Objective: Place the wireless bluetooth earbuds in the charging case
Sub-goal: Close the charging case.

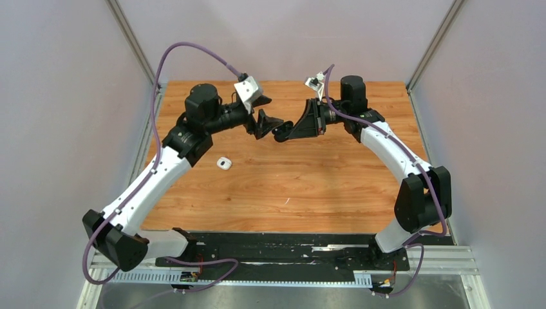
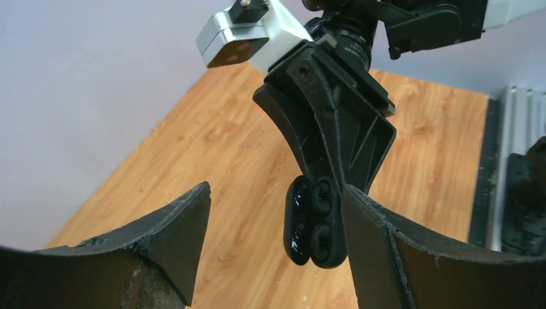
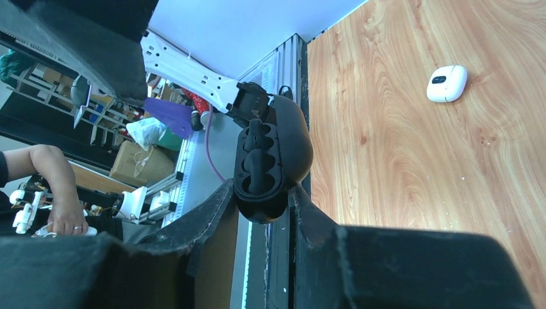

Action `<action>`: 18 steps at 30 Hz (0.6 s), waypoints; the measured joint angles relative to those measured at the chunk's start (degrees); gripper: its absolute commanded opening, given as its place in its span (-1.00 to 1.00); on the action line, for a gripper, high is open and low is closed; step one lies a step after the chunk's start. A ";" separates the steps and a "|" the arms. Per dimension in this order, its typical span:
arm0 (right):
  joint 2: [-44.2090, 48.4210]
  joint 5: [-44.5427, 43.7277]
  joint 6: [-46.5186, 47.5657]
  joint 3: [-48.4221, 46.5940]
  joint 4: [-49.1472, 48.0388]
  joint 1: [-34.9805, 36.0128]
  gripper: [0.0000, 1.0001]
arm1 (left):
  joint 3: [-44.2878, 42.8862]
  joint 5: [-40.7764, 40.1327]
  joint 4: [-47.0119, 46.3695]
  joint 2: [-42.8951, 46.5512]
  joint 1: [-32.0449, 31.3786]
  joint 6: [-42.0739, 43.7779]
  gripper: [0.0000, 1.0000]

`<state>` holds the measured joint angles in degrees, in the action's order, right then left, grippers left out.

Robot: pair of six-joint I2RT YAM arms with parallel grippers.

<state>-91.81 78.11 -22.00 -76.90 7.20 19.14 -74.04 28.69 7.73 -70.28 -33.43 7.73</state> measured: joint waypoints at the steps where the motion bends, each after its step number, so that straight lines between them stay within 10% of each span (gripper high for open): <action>1: 0.00 0.00 0.02 0.04 -0.04 -0.07 -1.00 | -1.40 1.49 0.63 -1.22 0.87 -1.42 0.65; 18: -0.85 -1.75 -1.25 1.09 -1.18 -1.16 -1.00 | -4.13 25.22 7.23 -12.37 3.67 -9.44 0.52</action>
<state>-92.66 76.36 -23.24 -75.81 6.02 17.98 -78.17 53.91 14.96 -82.65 -29.76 -1.72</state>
